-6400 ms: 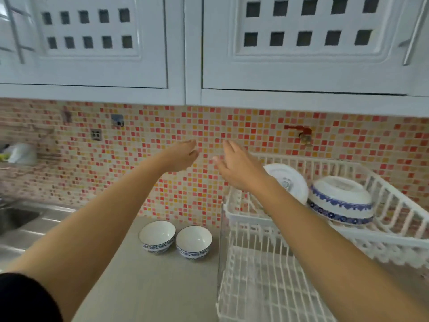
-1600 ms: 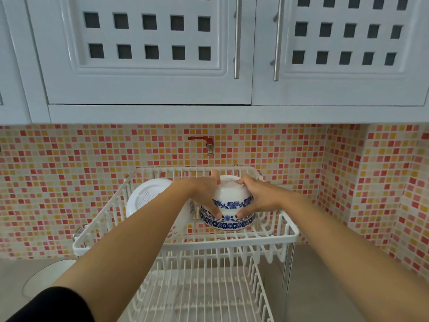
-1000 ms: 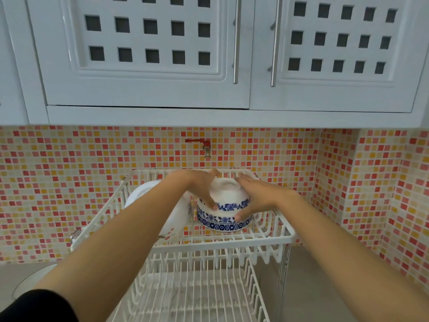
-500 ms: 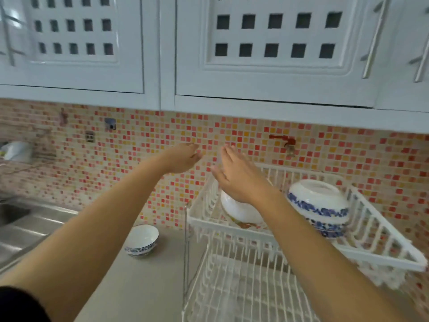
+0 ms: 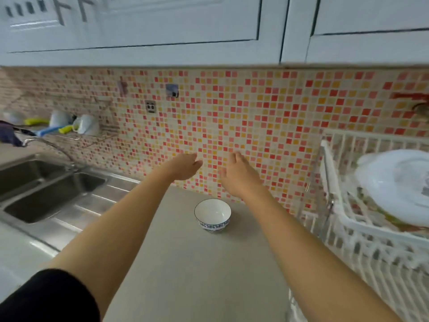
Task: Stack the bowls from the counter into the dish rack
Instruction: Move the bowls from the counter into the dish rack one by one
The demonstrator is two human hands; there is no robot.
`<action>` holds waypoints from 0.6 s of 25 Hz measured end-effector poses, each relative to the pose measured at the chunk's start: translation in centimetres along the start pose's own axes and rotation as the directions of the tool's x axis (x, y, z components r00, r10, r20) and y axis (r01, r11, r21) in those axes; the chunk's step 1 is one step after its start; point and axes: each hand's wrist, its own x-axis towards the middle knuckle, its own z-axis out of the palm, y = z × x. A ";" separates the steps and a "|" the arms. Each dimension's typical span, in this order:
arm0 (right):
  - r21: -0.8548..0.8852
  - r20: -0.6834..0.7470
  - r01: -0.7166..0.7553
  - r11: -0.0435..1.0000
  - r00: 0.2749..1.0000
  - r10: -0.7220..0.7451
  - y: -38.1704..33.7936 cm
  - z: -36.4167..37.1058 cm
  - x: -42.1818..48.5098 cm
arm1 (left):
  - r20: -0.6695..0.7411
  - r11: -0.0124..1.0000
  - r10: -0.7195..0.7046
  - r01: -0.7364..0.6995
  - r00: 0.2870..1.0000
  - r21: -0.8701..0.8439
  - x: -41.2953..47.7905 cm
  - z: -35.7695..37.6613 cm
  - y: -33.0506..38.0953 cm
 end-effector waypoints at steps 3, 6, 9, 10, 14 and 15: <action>0.026 0.129 -0.166 0.986 0.978 0.162 0.4 7.7 3.2 | 0.141 1.000 0.001 0.004 0.990 -0.031 2.9 4.5 -4.4; 0.084 0.191 -0.357 0.930 0.922 0.337 1.9 14.7 5.3 | 0.262 0.998 0.002 0.013 0.965 -0.057 5.6 10.4 -7.3; 0.146 0.187 -0.489 0.860 0.867 0.462 3.5 20.1 6.5 | 0.297 0.994 -0.023 0.054 0.955 -0.098 7.7 15.8 -9.1; 0.177 0.197 -0.536 0.825 0.841 0.504 4.0 21.9 6.8 | 0.301 0.990 -0.053 0.091 0.952 -0.112 8.6 17.6 -9.7; 0.373 0.262 -0.676 0.635 0.733 0.627 5.3 28.0 7.3 | 0.339 0.902 -0.206 0.312 0.918 -0.297 9.9 24.3 -10.5; 0.415 0.274 -0.691 0.592 0.715 0.643 5.5 29.1 7.3 | 0.359 0.850 -0.220 0.359 0.907 -0.385 10.1 25.6 -10.4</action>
